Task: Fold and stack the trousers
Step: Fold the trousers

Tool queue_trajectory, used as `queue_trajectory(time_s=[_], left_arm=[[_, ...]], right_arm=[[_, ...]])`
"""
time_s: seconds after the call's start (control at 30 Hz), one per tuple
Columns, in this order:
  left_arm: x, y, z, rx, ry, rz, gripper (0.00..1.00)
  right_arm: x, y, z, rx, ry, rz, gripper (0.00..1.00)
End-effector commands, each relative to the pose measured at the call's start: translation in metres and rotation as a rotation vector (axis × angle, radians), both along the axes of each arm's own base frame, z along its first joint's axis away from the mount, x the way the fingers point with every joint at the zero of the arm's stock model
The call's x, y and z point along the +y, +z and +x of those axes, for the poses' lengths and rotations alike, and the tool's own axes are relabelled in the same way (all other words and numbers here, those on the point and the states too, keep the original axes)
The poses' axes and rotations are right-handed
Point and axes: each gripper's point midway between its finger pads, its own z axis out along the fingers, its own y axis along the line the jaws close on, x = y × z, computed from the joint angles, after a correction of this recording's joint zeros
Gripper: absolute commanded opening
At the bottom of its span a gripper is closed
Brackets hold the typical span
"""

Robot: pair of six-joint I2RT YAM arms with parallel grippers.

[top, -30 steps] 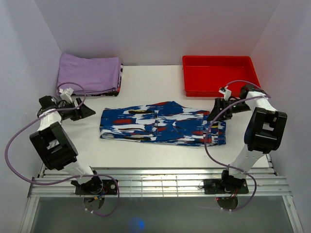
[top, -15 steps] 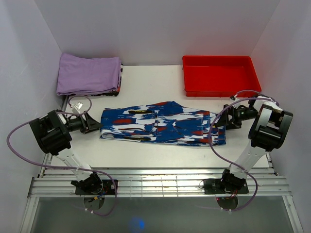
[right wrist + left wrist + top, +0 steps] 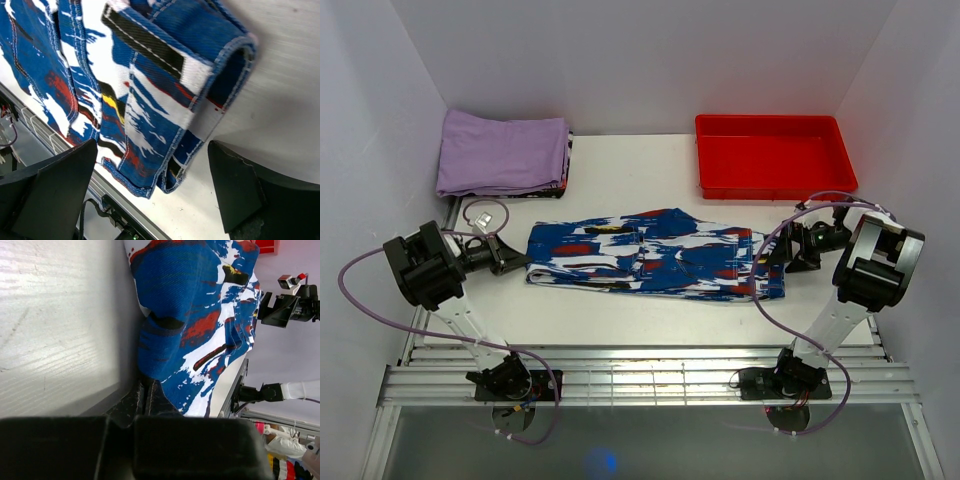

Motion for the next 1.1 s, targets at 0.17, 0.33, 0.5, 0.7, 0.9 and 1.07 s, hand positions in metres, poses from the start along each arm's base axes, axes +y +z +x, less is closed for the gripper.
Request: queue_trajectory(time_s=[0.17,0.33,0.5,0.7,0.9,1.07], left_arm=[[0.021,0.054,0.018,-0.148,0.02,0.085,0.0],[0.038,0.1,0.022,-0.228,0.021,0.22,0.0],[0.034,0.141,0.02,-0.301,-0.008,0.28,0.0],[-0.009,0.186,0.02,-0.369,-0.105,0.293,0.0],[-0.065,0.21,0.021,-0.378,-0.189,0.282,0.0],[-0.097,0.221,0.025,-0.377,-0.232,0.257,0.0]], right_arm=[[-0.016,0.007,0.014,-0.045,-0.038,-0.023,0.98],[-0.003,0.006,0.012,-0.031,-0.062,0.065,0.97],[0.009,0.003,0.019,-0.056,-0.092,0.15,0.96],[0.042,0.009,0.029,-0.06,-0.082,0.253,0.95],[0.066,-0.007,0.033,-0.032,-0.068,0.211,0.95],[0.071,-0.025,0.03,-0.006,-0.072,0.17,0.67]])
